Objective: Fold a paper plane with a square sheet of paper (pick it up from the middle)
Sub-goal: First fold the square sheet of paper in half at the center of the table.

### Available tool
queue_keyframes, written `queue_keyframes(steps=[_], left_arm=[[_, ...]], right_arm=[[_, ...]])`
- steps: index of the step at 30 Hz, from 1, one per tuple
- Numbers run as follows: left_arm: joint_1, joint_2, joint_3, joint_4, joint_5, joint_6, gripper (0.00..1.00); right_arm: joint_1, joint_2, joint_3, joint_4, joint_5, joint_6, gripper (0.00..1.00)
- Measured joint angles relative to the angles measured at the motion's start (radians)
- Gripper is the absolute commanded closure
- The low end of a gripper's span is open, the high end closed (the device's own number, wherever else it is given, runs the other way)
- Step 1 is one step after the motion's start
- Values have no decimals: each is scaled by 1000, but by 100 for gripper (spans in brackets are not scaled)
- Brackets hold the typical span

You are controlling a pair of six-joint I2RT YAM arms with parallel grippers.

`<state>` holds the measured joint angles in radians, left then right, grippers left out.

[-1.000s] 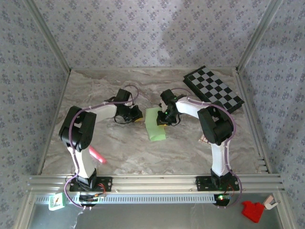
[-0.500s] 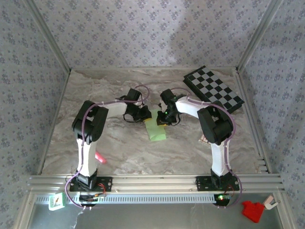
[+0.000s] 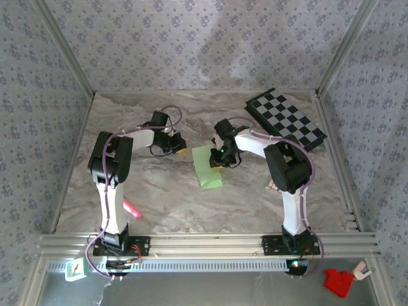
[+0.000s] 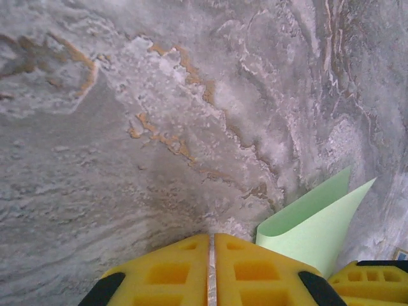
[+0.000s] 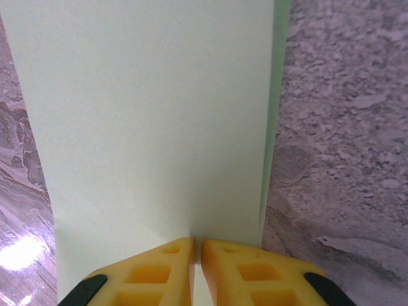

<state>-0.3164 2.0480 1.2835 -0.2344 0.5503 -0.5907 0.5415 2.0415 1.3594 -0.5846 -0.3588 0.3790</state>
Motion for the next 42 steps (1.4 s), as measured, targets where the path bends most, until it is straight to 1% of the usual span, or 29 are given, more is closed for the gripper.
queue_keyframes(steps=[4,8,11,14,19,20,31,34,37,39,42], left_arm=[[-28,-64,-39,11,7,-6,88],[-87,-111,-47,38,19,-23,88],[-127,-87,-18,32,22,-30,88],[-144,-27,31,24,17,-31,88],[-122,55,73,10,-7,-31,88],[-112,66,78,6,6,-32,88],[-10,69,128,-68,-51,-8,87],[-6,21,96,-76,-50,-17,87],[-29,-76,11,-56,-38,-54,87],[-67,-151,-64,-25,-18,-100,88],[-129,-212,-163,40,20,-182,88]], right_arm=[[0,1,0,0,0,0,82],[0,1,-2,0,0,0,82],[0,2,-2,0,0,-3,82],[0,2,-2,0,0,-3,82],[0,1,-8,0,0,-3,82],[0,1,-8,1,0,-3,82],[0,1,-10,2,0,-3,82],[0,1,-10,3,0,-2,82],[0,-2,-17,11,-2,11,82],[0,-5,-25,21,-5,24,82],[1,-13,-39,39,-6,51,82]])
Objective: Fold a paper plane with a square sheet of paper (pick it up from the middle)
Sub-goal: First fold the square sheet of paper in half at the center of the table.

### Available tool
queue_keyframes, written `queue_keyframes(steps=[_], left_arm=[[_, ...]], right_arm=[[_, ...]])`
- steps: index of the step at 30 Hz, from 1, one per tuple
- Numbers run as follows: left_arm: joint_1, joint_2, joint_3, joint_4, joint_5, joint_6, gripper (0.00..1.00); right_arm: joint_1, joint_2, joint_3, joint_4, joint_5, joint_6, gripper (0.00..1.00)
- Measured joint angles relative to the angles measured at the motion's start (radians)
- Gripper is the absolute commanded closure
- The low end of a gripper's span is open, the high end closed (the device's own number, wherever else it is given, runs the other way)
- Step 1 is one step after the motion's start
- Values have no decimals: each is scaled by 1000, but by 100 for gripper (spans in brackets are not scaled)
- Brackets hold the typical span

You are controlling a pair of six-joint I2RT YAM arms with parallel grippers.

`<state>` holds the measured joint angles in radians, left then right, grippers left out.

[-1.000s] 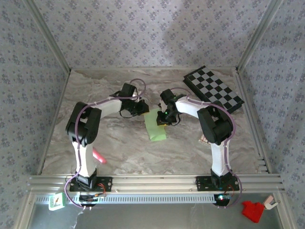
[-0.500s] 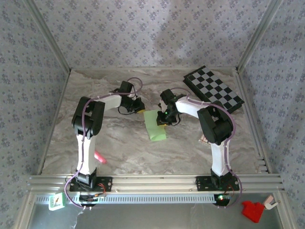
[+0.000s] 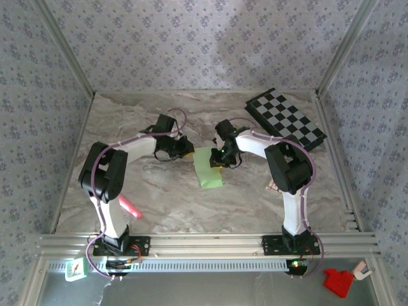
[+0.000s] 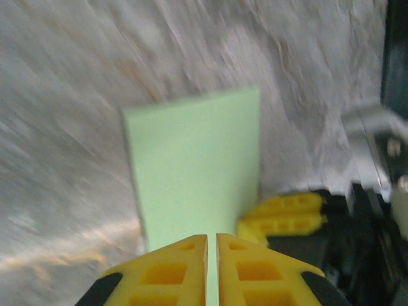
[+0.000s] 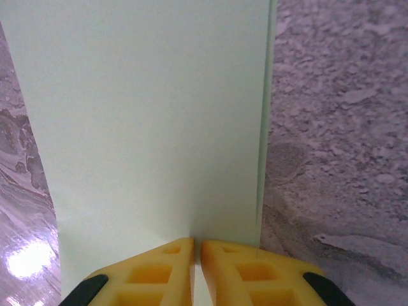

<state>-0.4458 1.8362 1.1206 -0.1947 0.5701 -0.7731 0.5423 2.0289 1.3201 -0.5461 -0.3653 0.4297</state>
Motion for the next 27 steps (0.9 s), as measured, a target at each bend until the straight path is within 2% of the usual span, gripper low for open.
queue_keyframes(steps=[5,9,19,27], left_arm=[[-76,-7,-113,72,52,-121,88],[-102,5,-109,81,63,-157,88],[-116,65,-66,-24,31,-122,89],[-117,60,-58,-91,-9,-14,90]], right_arm=[[1,-13,-23,29,0,42,82],[2,-13,-28,38,1,64,83],[3,-13,-29,38,3,80,83],[3,-13,-28,38,3,79,83]])
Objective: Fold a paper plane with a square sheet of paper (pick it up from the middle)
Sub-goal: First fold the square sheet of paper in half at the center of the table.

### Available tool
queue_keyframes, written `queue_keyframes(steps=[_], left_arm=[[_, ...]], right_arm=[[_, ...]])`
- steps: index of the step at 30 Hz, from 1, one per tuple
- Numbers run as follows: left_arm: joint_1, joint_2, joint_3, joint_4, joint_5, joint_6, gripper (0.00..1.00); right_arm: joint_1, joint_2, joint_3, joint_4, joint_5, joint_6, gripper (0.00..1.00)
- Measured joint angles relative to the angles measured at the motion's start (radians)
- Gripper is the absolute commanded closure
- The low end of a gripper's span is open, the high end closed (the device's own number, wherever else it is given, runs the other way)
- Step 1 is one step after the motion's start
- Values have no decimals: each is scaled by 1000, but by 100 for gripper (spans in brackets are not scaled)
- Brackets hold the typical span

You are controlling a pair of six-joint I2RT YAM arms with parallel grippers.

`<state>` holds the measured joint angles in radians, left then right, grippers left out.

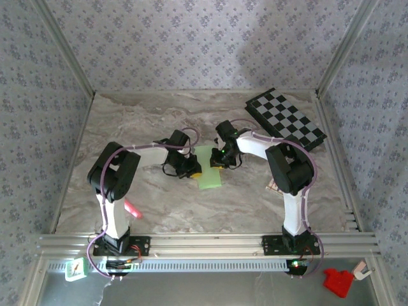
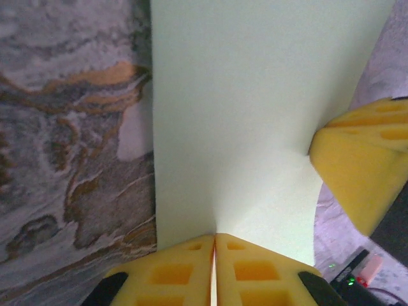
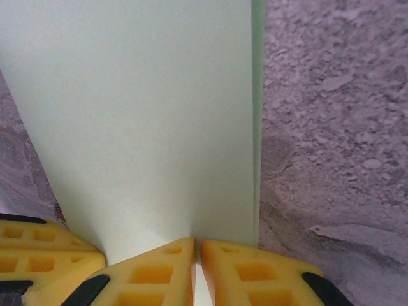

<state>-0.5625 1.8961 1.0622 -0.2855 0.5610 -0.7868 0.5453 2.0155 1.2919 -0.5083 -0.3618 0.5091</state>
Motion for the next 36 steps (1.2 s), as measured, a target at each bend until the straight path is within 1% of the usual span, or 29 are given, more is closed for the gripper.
queue_keyframes(steps=[3,7,13,17,25,28,36], left_arm=[[0,-24,0,-58,-33,40,90],[-1,-58,0,-130,-58,54,90],[-32,-122,7,-123,-75,34,91],[-66,-125,15,-96,-98,18,91],[-109,-60,27,-67,-106,7,91],[-112,-52,-9,-48,-127,7,91],[-109,-106,-140,118,-122,-4,91]], right_arm=[[1,-4,0,0,3,0,83],[3,-5,0,0,8,0,83],[3,-7,-27,30,10,2,83],[3,-8,-32,37,10,5,83],[3,-8,-33,38,10,8,83],[5,-8,-34,39,10,8,83],[5,-8,-37,44,10,18,84]])
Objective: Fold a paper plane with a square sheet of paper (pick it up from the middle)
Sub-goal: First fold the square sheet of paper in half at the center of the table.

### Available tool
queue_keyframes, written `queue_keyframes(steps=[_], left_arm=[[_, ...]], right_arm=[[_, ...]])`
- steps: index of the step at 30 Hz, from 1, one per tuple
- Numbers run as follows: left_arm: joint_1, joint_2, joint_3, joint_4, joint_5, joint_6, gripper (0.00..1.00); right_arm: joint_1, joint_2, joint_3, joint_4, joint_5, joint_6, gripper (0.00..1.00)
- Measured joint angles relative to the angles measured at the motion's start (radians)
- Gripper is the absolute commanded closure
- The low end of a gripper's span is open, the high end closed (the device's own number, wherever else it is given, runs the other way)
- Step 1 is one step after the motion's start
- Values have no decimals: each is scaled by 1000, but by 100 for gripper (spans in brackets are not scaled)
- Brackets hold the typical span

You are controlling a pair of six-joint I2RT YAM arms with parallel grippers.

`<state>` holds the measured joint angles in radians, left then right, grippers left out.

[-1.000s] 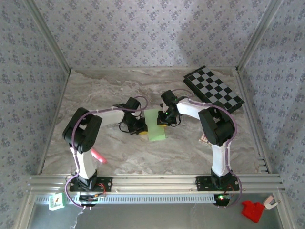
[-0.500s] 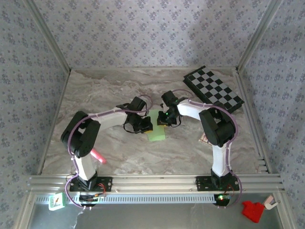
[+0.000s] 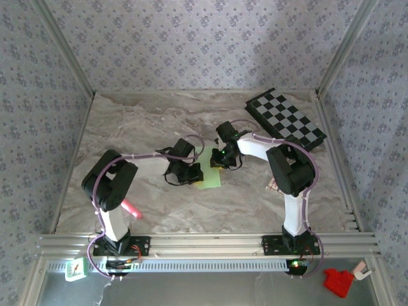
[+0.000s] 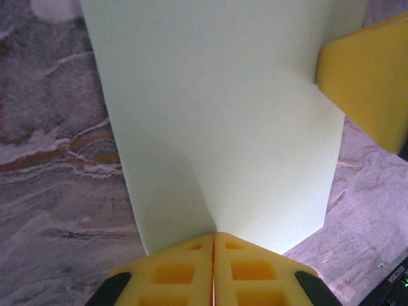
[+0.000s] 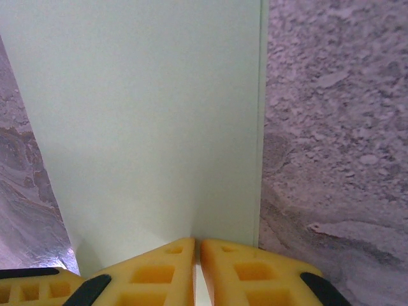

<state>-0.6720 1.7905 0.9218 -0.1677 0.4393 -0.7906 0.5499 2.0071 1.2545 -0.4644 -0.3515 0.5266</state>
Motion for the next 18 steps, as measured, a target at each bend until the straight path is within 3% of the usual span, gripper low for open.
queue_keyframes(steps=[8,18], left_arm=[[0,-63,-104,104,-14,11,91],[-2,-178,-137,-98,-21,69,91]], right_arm=[[5,0,-6,13,-4,9,84],[5,0,-7,14,-4,27,84]])
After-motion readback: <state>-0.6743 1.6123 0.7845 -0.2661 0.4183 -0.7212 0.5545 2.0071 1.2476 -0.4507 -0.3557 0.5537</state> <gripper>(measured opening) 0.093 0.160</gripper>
